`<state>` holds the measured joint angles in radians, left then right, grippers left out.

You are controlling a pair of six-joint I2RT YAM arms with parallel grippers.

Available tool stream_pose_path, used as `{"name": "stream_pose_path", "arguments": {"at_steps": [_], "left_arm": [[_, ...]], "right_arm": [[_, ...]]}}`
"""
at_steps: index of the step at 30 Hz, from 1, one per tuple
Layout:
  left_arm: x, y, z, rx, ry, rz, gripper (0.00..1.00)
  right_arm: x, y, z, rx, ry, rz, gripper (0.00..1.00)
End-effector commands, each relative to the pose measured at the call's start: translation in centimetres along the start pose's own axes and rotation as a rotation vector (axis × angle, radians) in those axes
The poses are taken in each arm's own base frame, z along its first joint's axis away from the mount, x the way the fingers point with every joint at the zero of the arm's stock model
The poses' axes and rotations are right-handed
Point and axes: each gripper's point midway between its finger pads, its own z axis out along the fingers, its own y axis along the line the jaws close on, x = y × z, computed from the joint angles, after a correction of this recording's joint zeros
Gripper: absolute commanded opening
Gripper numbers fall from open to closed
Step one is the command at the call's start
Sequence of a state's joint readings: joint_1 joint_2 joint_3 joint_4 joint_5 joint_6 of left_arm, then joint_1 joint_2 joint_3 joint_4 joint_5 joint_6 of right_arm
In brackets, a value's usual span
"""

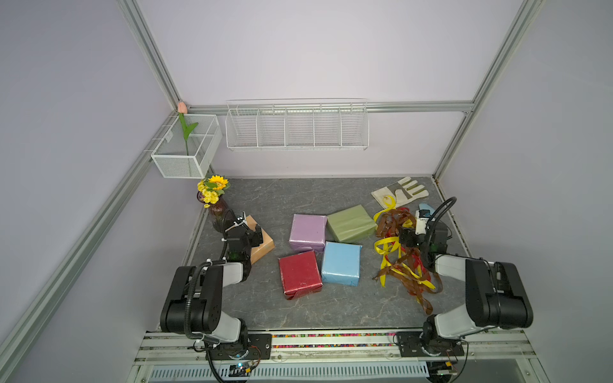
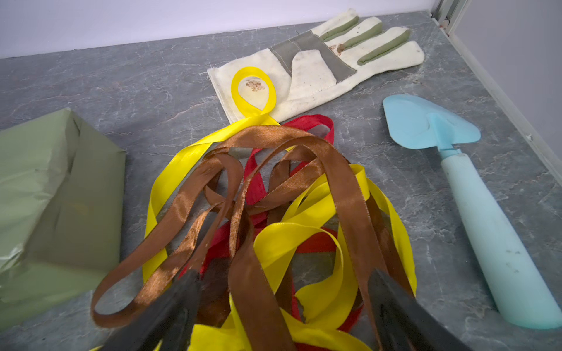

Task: Untie the ribbon bows on the gift boxes
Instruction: Reset both arms

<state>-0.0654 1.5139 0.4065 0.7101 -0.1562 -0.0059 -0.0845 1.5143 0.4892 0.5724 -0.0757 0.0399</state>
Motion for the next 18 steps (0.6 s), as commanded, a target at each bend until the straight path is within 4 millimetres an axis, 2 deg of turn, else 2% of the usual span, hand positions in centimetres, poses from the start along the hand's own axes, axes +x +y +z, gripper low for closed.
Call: {"name": "stream_pose_path", "arguments": {"at_steps": [1,10,12,18], "left_arm": [[-2.5,0.4,0.1,-0.017,-0.091,-0.016,0.86],[-2.6,0.8,0.3,-0.012,-0.078,-0.04,0.89],[-2.6,0.8,0.3,-0.011,-0.078,-0.041,0.9],[-2.6,0.9,0.3,-0.012,-0.076,-0.043,0.97]], "right_arm": [[-2.7,0.7,-0.7,-0.036,-0.13,-0.056,0.89],[-1.8,1.6,-1.5,-0.063,-0.257,-0.101,0.89],[-1.5,1.3,-1.3,-0.04,-0.198,-0.095,0.89],[-1.6,1.4,-1.0,-0.028,-0.208,-0.105,0.89]]}}
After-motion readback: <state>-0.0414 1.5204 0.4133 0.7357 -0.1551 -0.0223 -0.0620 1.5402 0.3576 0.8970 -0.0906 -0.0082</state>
